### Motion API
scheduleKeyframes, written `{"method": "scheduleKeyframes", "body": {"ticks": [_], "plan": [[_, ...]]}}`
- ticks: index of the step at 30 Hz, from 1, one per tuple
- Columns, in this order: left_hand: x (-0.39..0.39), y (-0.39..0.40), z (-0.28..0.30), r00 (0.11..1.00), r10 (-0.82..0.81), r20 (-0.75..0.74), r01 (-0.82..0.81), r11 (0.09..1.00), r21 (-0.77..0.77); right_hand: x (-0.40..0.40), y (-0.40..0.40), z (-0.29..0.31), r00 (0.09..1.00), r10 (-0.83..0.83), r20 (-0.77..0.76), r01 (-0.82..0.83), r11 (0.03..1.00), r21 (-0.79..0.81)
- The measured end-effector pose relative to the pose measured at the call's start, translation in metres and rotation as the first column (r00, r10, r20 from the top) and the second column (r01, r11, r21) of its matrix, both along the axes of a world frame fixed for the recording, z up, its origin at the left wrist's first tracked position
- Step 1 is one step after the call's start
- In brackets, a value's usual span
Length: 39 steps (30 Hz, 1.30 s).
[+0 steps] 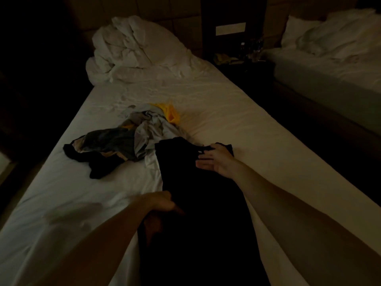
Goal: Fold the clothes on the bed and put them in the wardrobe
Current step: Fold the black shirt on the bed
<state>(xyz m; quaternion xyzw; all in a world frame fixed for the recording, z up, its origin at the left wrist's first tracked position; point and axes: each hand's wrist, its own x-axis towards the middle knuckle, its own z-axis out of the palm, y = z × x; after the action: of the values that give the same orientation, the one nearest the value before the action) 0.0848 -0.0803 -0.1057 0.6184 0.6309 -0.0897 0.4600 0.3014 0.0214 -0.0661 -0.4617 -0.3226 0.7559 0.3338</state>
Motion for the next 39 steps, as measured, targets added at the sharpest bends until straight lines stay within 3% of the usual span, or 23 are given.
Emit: {"method": "scheduleKeyframes", "body": {"ticks": [2, 4, 5, 7, 10, 15, 18, 20, 23, 27, 28, 31, 34, 37, 39], "plan": [[0.009, -0.023, -0.002, 1.000, -0.015, -0.018, 0.015, 1.000, -0.004, 0.020, -0.026, -0.015, 0.945, 0.028, 0.325, -0.077, 0.988, 0.137], [0.021, -0.048, 0.002, 0.990, -0.080, -0.116, 0.080, 0.997, -0.006, 0.048, -0.062, -0.032, 0.683, 0.049, 0.728, -0.308, 0.924, 0.226], [0.027, -0.060, 0.005, 0.979, -0.132, -0.155, 0.130, 0.991, -0.020, 0.062, -0.083, -0.040, 0.553, 0.054, 0.831, -0.395, 0.896, 0.204], [0.039, -0.084, 0.008, 0.970, -0.201, -0.137, 0.193, 0.979, -0.068, 0.082, -0.125, -0.055, 0.429, 0.135, 0.893, -0.470, 0.878, 0.093], [0.057, -0.123, 0.003, 0.993, -0.116, -0.036, 0.114, 0.992, -0.053, 0.091, -0.186, -0.062, 0.411, 0.190, 0.891, -0.468, 0.883, 0.028], [0.061, -0.182, -0.013, 0.941, -0.148, -0.306, 0.199, 0.969, 0.145, 0.088, -0.256, -0.069, 0.298, 0.109, 0.948, -0.552, 0.830, 0.078], [0.063, -0.217, -0.016, 0.994, 0.090, -0.066, -0.064, 0.946, 0.319, 0.091, -0.278, -0.073, 0.317, 0.040, 0.948, -0.500, 0.856, 0.131], [0.064, -0.236, -0.015, 0.962, 0.263, 0.073, -0.272, 0.915, 0.296, 0.095, -0.290, -0.070, 0.400, -0.036, 0.916, -0.392, 0.897, 0.206], [0.060, -0.261, -0.002, 0.872, 0.477, 0.108, -0.478, 0.878, -0.018, 0.114, -0.296, -0.058, 0.486, -0.154, 0.860, -0.239, 0.923, 0.301], [0.042, -0.278, 0.005, 0.678, 0.681, 0.275, -0.548, 0.718, -0.428, 0.145, -0.286, -0.033, 0.548, -0.205, 0.811, -0.147, 0.931, 0.334], [0.038, -0.280, 0.004, 0.714, 0.653, 0.251, -0.521, 0.736, -0.433, 0.149, -0.284, -0.029, 0.578, -0.215, 0.787, -0.109, 0.936, 0.336], [0.048, -0.283, 0.000, 0.816, 0.562, 0.136, -0.530, 0.821, -0.215, 0.154, -0.292, -0.025, 0.767, -0.218, 0.603, 0.031, 0.952, 0.304], [0.065, -0.278, -0.007, 0.904, 0.409, 0.122, -0.423, 0.898, 0.119, 0.155, -0.307, -0.037, 0.910, -0.127, 0.395, 0.000, 0.952, 0.306], [0.067, -0.273, -0.012, 0.970, 0.241, -0.018, -0.220, 0.913, 0.343, 0.155, -0.319, -0.056, 0.888, 0.023, 0.459, -0.209, 0.910, 0.358], [0.068, -0.275, -0.012, 0.953, 0.221, -0.206, -0.117, 0.898, 0.424, 0.154, -0.323, -0.071, 0.754, 0.128, 0.644, -0.422, 0.846, 0.325]]}}
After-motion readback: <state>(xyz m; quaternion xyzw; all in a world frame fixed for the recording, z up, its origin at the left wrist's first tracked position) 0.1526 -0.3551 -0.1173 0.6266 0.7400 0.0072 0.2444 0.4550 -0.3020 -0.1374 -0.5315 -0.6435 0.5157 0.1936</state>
